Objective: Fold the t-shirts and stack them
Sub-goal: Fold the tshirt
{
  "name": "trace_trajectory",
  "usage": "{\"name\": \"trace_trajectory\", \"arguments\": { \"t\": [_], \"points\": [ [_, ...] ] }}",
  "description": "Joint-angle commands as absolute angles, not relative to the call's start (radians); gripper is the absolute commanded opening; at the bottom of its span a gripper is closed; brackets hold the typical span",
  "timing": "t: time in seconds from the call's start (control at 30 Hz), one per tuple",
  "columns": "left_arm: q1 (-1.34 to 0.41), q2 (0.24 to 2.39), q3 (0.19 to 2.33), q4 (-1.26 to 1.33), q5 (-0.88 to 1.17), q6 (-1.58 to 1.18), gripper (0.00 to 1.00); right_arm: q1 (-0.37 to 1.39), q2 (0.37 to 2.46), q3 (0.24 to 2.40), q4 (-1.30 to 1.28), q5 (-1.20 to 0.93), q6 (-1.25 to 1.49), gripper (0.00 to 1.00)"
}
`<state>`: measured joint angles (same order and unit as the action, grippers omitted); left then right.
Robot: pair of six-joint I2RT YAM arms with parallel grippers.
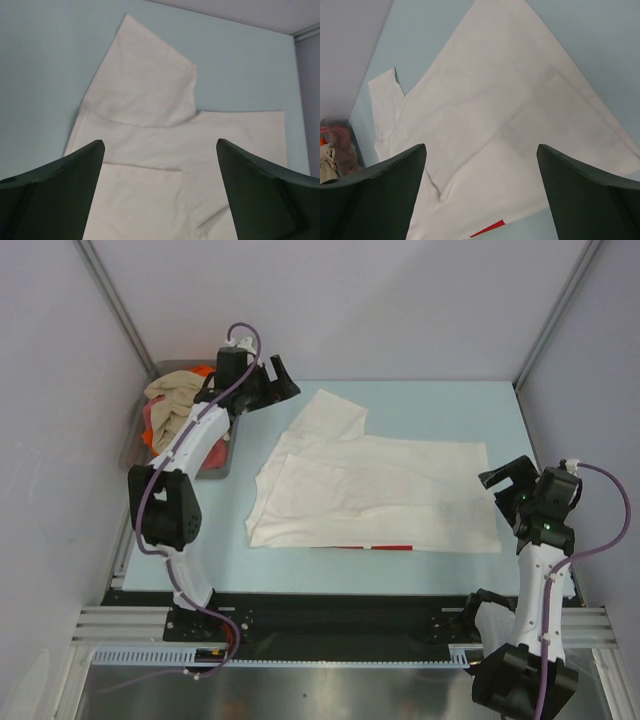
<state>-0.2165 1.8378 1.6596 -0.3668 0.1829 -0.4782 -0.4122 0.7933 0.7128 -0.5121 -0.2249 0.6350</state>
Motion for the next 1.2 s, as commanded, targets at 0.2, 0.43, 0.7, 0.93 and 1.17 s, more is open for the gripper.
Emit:
{"name": "trace_trajectory", "arguments": {
  "t": [0.2,0.43,0.7,0.93,1.17],
  "points": [
    [-0.181,2.368,2.383,-0.432,0.378,-0.416,1.0,-0.345,0.985,0.781,-0.454,-0.336,0.637,1.0],
    [-0.179,2.548,2.413,-0.26,0.334,-0.561,0.96,-0.238,1.06,0.805,-0.433,-0.31,0.637,1.0],
    [-0.184,2.698,2.464,-0.153,0.319,-0.689,0.91,-0.196,1.098,0.796,-0.388,-0.337,0.629,1.0],
    [-0.199,2.76,2.459,-0.146,0.267,-0.811,0.83,-0.193,1.127,0.792,-0.365,-0.351,0.623,1.0],
    [-0.252,2.798,2.456,-0.146,0.258,-0.87,0.78,-0.196,1.149,0.796,-0.362,-0.362,0.611,1.0]
  ]
}}
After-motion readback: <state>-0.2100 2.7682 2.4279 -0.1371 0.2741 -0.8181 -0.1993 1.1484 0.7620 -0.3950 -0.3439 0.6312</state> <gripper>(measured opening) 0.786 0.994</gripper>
